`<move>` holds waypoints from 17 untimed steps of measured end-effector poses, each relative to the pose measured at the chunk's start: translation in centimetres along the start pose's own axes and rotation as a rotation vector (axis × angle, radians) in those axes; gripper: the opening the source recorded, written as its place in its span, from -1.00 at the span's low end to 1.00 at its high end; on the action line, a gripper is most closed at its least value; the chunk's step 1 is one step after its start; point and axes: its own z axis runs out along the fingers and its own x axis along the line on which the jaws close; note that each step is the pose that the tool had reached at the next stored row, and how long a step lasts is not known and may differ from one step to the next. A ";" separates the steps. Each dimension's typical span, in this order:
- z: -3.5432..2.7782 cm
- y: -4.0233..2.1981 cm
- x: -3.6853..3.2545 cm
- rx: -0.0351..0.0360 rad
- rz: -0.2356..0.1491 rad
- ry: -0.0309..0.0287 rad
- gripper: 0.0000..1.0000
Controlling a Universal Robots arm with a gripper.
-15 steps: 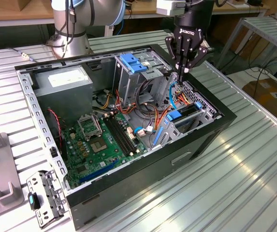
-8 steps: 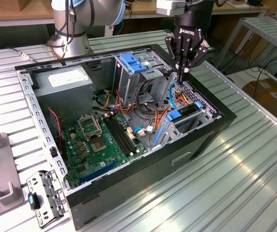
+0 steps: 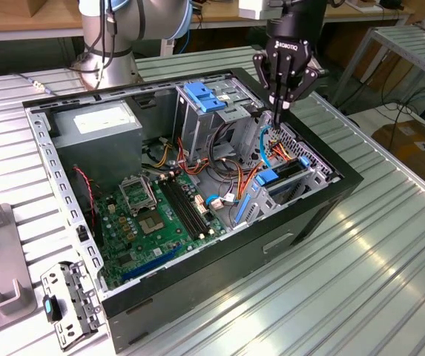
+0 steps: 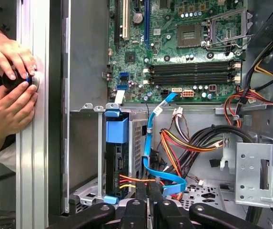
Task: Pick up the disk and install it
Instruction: 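Insert the second disk wire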
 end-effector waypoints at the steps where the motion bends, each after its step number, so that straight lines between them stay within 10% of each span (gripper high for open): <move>1: -0.03 0.00 -0.09 0.0000 0.000 0.0005 -0.62; 11: -0.58 -0.01 -0.41 -0.0004 0.000 0.0009 -0.50; 17: 0.68 -0.03 -1.13 -0.0014 0.000 0.0009 -0.50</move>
